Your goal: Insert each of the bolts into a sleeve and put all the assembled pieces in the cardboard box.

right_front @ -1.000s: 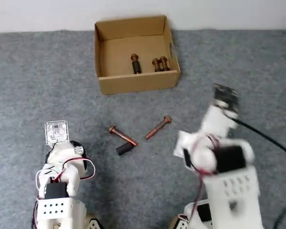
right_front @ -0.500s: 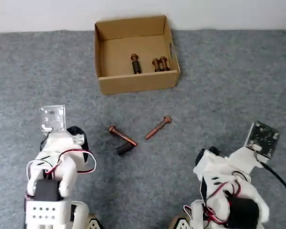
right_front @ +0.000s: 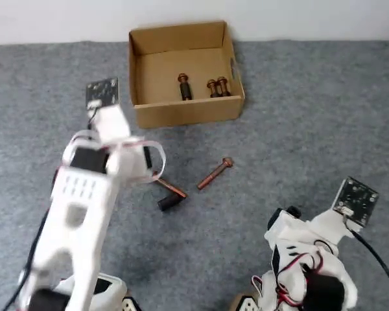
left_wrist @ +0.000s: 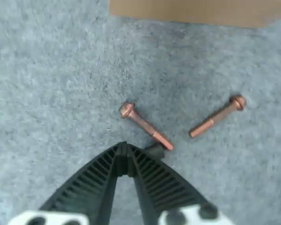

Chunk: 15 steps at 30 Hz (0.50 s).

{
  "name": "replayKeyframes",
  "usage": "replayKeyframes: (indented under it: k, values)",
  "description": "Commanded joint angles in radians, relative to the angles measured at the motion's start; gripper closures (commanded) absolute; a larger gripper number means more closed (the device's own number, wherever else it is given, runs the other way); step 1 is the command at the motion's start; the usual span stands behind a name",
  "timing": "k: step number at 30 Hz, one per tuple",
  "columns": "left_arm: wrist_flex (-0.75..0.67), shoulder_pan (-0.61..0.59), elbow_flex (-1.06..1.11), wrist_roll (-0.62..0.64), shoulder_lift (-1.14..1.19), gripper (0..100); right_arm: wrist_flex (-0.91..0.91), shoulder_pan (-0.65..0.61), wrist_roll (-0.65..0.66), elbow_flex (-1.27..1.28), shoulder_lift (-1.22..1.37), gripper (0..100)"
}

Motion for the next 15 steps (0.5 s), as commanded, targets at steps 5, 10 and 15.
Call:
replayKeyframes:
  k: [5, 10, 15]
  values:
    - [0.014, 0.012, -0.197, 0.135, 0.287, 99, -0.030, 0.035, 0.005, 0.002, -0.031, 99.1]
    - [0.018, 0.012, -0.208, 0.189, 0.399, 97, -0.030, 0.058, 0.005, 0.002, -0.058, 99.1]
    - [0.018, 0.023, -0.211, 0.206, 0.462, 84, -0.035, 0.056, 0.005, 0.011, -0.087, 99.1]
